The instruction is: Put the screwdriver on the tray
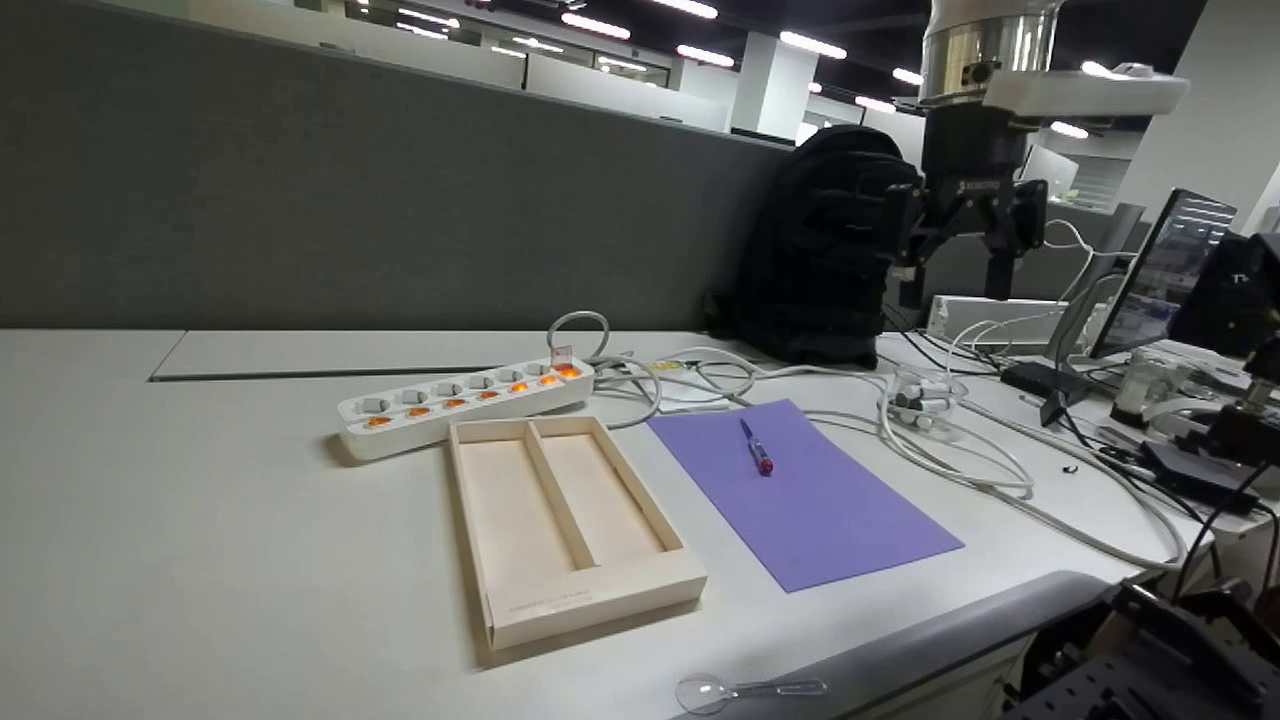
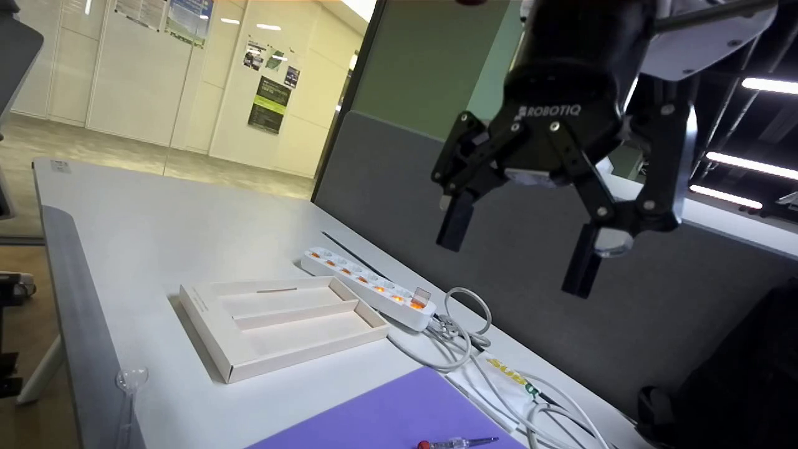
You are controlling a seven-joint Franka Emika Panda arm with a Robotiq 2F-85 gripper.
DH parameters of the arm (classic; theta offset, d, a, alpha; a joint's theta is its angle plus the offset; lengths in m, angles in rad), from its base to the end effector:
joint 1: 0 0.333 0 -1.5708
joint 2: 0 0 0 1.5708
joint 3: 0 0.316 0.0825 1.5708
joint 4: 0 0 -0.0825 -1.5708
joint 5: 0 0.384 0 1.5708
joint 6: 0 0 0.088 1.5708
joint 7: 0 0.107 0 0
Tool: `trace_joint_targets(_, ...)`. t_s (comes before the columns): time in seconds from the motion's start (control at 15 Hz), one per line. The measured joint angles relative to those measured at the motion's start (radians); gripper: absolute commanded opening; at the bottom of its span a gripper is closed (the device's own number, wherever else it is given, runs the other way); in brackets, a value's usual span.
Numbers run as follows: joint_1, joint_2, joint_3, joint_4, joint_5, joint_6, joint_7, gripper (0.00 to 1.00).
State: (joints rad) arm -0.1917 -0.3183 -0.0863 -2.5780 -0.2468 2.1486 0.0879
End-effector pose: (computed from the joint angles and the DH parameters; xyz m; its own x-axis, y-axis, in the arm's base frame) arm 0.3867 -0.1199 0.3627 0.9698 -0.2196 -0.1064 -0.1996 -0.9646 0.1722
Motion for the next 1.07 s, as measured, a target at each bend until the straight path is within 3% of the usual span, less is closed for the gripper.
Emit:
trace_joint_targets(0.53, 0.023, 0.205, -0.011, 0.01, 0.153, 0.323, 0.037, 1.0)
trace_joint_targets(0.8, 0.045, 0.299, -0.01, 0.034, 0.203, 0.393, 0.044, 1.0)
trace_joint_targets(1.07, 0.045, 0.3, -0.012, 0.034, 0.203, 0.393, 0.041, 1.0)
